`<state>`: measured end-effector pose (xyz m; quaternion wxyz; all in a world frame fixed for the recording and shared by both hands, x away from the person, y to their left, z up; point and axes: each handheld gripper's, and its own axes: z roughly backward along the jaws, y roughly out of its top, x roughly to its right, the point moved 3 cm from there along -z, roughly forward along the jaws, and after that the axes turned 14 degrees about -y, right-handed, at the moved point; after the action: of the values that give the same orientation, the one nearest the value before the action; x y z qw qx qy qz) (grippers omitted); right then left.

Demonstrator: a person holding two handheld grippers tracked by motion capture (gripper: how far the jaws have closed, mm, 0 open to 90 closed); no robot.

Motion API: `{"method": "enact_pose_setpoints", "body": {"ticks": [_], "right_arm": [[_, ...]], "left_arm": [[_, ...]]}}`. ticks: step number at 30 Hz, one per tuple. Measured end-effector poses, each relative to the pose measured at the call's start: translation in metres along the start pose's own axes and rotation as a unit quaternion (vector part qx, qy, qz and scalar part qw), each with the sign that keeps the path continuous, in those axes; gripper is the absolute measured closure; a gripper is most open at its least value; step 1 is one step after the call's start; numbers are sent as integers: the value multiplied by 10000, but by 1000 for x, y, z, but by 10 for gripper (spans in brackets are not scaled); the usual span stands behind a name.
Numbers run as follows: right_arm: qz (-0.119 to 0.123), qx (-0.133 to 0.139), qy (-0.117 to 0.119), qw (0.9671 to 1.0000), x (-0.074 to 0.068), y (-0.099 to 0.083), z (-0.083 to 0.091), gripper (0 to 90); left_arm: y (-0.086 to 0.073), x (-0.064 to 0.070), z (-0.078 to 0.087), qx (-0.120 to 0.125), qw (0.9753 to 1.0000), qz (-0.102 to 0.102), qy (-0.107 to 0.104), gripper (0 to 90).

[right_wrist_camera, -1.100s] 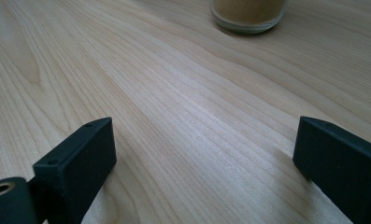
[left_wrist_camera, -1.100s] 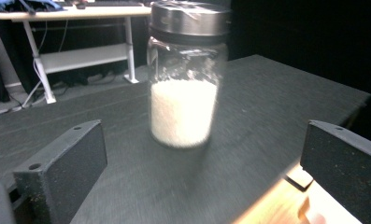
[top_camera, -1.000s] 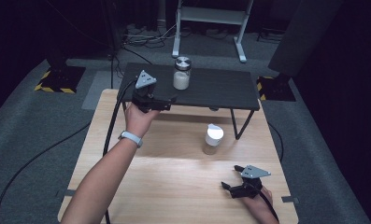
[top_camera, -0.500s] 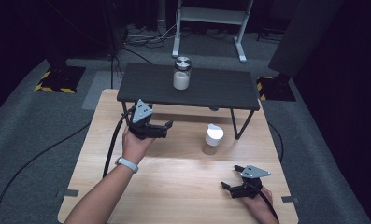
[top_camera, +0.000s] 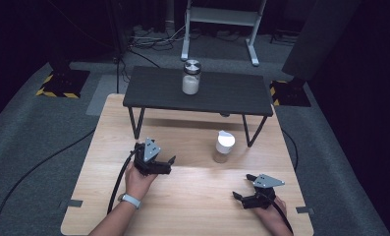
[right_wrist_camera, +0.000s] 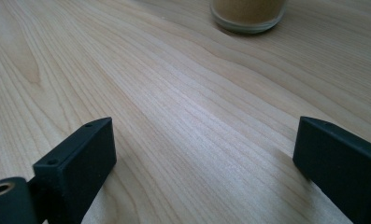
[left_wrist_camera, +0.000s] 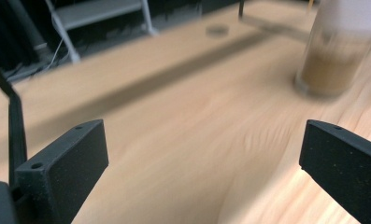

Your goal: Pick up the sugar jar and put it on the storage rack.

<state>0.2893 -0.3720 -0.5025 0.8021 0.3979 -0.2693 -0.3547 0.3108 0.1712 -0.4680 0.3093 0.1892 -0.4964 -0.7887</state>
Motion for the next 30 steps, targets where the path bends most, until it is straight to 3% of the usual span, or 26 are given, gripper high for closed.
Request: {"method": "enact_pose_setpoints", "body": {"ticks": [3,5,7,11,13,15,16,17,30], "right_arm": [[1,1,-2,10000,0,0,0,56],[0,1,-2,10000,0,0,0,56],[0,0,-2,10000,0,0,0,56],[-2,-1,-5,10000,0,0,0,56],[0,0,-7,10000,0,0,0,56],[0,-2,-8,10000,0,0,0,56],[0,-2,-8,10000,0,0,0,56],[-2,-2,-8,10000,0,0,0,56],[-11,-4,-23,10000,-1,0,0,56]], "left_arm": [[-6,1,-3,-129,9999,27,-39,5],[-14,1,-9,-362,9992,111,-153,3],[-13,5,-16,-729,9972,45,-131,1],[-14,6,-24,-1069,9939,65,-268,1],[-16,3,-25,-1017,9941,143,-364,2],[-24,-5,-27,-795,9943,477,-531,3],[-33,-2,-28,-574,9963,471,-444,3],[-33,0,-29,-557,9965,493,-386,5],[-32,2,-31,-556,9966,541,-282,5]]}}
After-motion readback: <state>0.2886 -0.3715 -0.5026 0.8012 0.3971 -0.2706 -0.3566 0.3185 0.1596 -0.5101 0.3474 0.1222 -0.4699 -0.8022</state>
